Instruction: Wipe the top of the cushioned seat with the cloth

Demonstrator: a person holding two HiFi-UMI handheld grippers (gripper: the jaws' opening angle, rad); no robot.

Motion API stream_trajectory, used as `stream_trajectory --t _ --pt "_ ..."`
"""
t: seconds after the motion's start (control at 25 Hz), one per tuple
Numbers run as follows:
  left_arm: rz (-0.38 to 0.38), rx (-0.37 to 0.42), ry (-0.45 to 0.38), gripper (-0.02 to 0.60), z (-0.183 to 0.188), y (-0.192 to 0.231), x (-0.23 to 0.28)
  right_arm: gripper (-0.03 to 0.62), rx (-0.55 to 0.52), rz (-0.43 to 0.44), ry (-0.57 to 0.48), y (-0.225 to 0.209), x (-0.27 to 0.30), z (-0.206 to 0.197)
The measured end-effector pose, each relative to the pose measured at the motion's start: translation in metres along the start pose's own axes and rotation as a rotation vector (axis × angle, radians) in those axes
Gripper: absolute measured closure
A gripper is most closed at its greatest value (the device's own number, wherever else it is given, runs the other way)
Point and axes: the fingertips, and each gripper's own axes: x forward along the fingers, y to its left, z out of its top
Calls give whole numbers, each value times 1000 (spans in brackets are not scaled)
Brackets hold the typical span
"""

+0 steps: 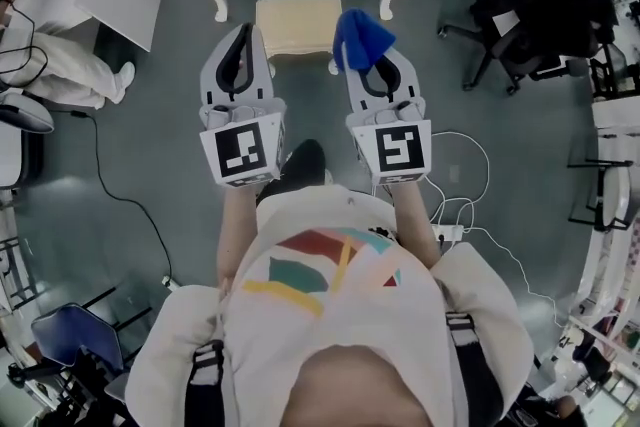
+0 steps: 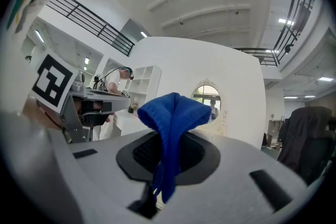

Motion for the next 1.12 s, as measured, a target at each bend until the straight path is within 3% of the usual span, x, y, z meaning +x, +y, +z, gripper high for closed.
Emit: stream_trajectory --t 0.12,0.36,0.52,0.92,1.12 --pt "-21 -10 32 575 10 -5 -2 563 -1 -18 -18 -7 -4 8" --pt "-52 -34 -55 575 31 -13 7 563 8 -48 -21 -13 -11 6" --pt "-97 3 -74 575 31 -23 26 563 11 -49 -23 -18 -8 8" --pt "-113 49 -130 575 62 -40 38 563 25 -54 -115 -29 -9 32" --pt "-102 34 -86 575 62 -36 45 563 45 -61 -108 -40 -6 30"
